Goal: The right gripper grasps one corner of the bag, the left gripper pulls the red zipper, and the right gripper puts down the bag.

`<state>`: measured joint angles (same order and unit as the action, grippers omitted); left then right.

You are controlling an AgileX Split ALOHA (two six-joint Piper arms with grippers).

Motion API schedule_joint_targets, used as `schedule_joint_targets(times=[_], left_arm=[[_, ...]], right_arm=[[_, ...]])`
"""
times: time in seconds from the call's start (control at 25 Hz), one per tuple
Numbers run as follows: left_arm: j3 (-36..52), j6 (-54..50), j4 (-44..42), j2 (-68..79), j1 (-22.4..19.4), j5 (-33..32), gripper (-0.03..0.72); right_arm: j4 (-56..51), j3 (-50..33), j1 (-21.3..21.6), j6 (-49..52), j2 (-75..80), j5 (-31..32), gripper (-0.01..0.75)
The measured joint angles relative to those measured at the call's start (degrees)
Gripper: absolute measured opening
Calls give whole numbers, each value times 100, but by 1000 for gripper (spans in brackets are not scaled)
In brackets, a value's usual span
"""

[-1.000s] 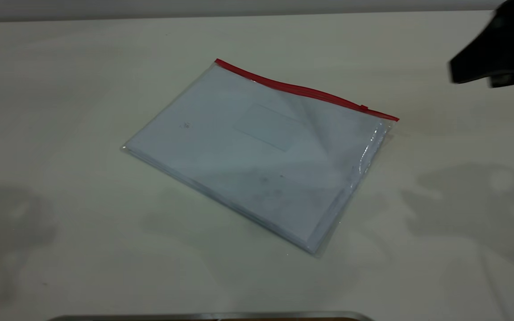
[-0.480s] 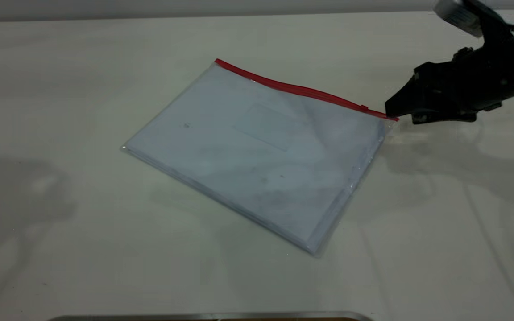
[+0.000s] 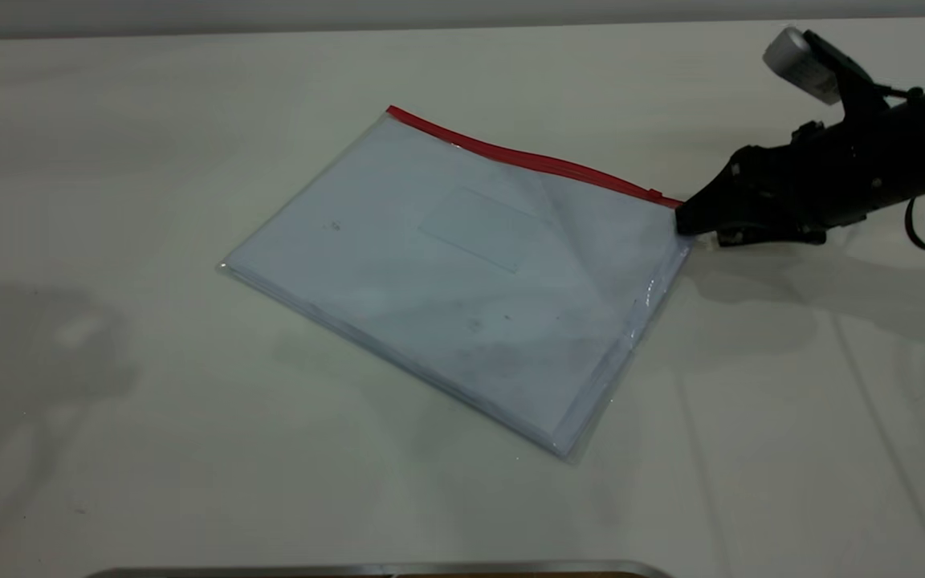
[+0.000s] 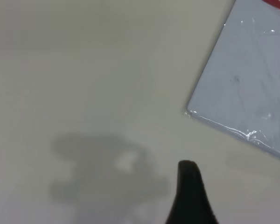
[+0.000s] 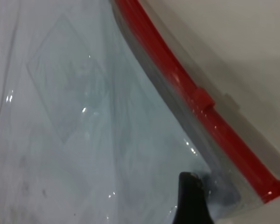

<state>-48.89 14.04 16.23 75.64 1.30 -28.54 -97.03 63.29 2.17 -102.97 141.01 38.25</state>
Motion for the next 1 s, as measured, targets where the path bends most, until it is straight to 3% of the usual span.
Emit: schedule_joint_targets(times=[0.24, 0.48, 0.6, 0.76, 0.88, 1.0], left_arm=[[0, 6, 24, 0, 0, 0, 588], [0, 26, 24, 0, 0, -6, 588], [0, 26, 28, 0, 0, -6, 588], [0, 26, 28, 0, 0, -6, 588], [0, 26, 28, 0, 0, -6, 588], [0, 26, 28, 0, 0, -6, 588]], right_arm=[[-472, 39, -101, -255, 219, 516, 561], [-558, 82, -377, -382, 219, 522, 544], [-563, 89, -497, -402, 219, 465, 498], [-563, 89, -503, -452, 223, 465, 311], [-563, 89, -503, -480, 223, 670, 79], [-533, 136, -503, -511, 223, 1111, 36]])
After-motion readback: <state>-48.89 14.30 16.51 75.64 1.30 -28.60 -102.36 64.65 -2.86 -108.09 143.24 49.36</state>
